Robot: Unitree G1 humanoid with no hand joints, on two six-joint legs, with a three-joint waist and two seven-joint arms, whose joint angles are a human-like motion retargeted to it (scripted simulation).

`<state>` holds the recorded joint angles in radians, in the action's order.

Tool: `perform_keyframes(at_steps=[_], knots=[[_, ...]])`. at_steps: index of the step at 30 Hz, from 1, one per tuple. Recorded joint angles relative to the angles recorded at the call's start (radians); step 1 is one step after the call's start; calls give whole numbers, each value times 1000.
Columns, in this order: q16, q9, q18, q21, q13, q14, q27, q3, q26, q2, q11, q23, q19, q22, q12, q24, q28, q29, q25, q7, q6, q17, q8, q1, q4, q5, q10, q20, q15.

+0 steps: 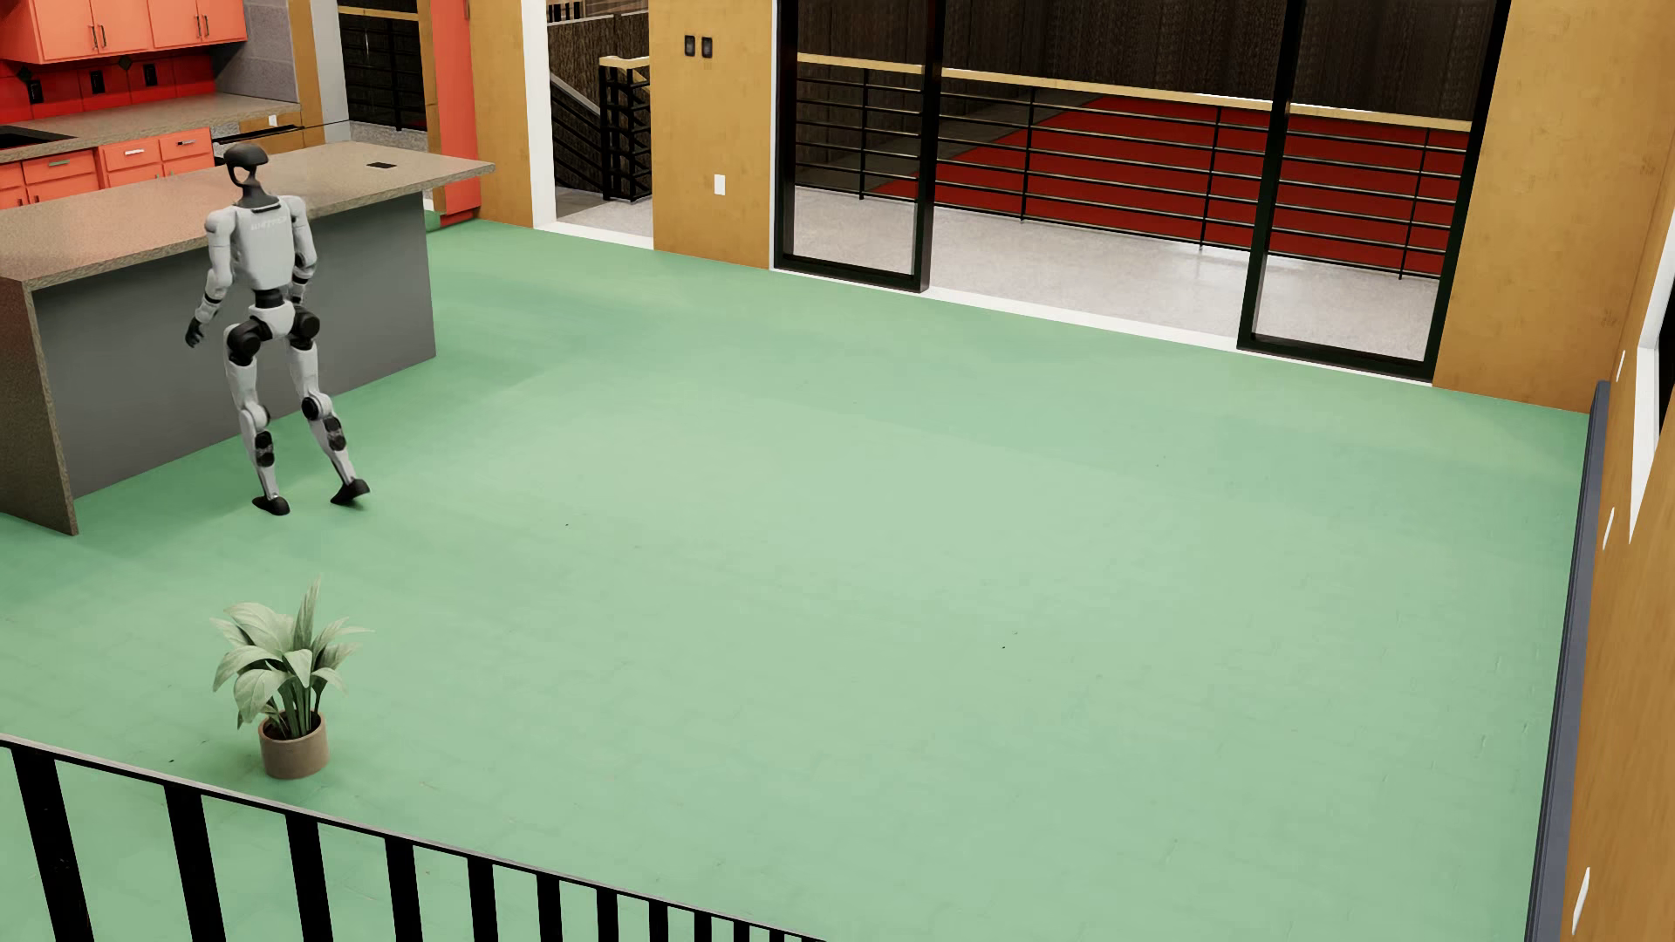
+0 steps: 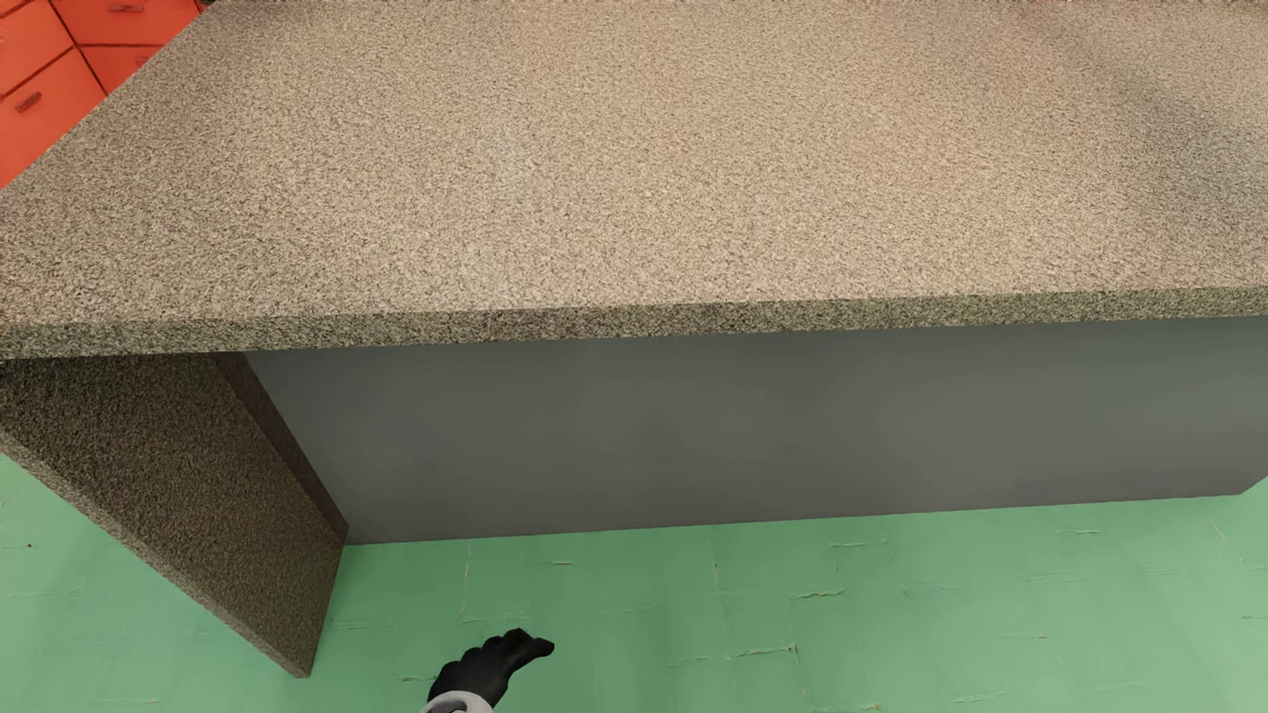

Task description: Move towards the counter

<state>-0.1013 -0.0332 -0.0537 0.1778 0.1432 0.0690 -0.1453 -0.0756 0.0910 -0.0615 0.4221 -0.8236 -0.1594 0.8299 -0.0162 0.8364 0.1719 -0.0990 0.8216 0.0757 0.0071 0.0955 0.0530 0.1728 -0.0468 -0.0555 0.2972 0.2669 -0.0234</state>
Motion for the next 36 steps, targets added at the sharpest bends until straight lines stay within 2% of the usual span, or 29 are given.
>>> perform_keyframes(at_steps=[4, 11, 20, 22, 24, 27, 29, 31, 34, 36], knots=[[16, -4, -10, 12, -20, 20, 13, 0, 36, 21, 51, 56, 0, 98, 9, 13, 5, -7, -15, 4, -9, -4, -7, -3, -22, 17, 6, 8, 9], [13, -8, -25, 13, -36, 48, 21, -9, 54, 82, 179, 59, -21, 148, 75, 34, -7, 1, -22, 16, -27, 23, -16, 7, -64, 48, 34, 0, 37], [8, -6, -21, -9, -34, 69, 7, -12, 60, 183, 354, 16, -64, 130, 88, 27, 2, 17, -4, 0, -51, 45, -41, 22, -92, 91, 54, -52, 51], [4, -3, -16, -19, -23, 72, 10, -8, 39, 209, 396, 38, -82, 132, 80, 32, 5, 10, -8, -7, -57, 44, -60, 28, -94, 108, 59, -53, 15], [4, 0, -12, -21, -14, 73, 16, -3, 28, 221, 404, 56, -68, 125, 63, 37, 7, 8, -10, -7, -62, 41, -79, 31, -95, 127, 61, -51, -71], [6, 0, -5, -12, -12, 65, 10, 3, 19, 213, 275, 59, 18, 115, 31, 40, 11, 10, -8, 2, -67, 28, -169, 26, -90, 187, 43, -48, -174], [8, 0, -1, -14, -13, 57, 6, 9, 15, 213, 158, 58, 59, 109, 14, 39, 11, 9, -7, 12, -67, 25, -190, 23, -88, 195, 29, -44, -214], [11, 4, 4, -19, -18, 53, 4, 14, 12, 239, 98, 55, 53, 104, 1, 36, 11, 6, -5, 20, -64, 26, -148, 26, -85, 178, 24, -41, -238], [21, 13, 16, -26, -13, 51, 2, 20, 13, 295, 89, 73, 26, 101, -13, 34, 12, 5, 0, 30, -62, 30, -11, 31, -84, 127, 25, -32, -215], [18, 15, 24, -32, -13, 45, 3, 20, 9, 286, 69, 69, 38, 103, -9, 34, 10, 2, -4, 45, -61, 31, 7, 30, -82, 113, 19, -22, -218]])
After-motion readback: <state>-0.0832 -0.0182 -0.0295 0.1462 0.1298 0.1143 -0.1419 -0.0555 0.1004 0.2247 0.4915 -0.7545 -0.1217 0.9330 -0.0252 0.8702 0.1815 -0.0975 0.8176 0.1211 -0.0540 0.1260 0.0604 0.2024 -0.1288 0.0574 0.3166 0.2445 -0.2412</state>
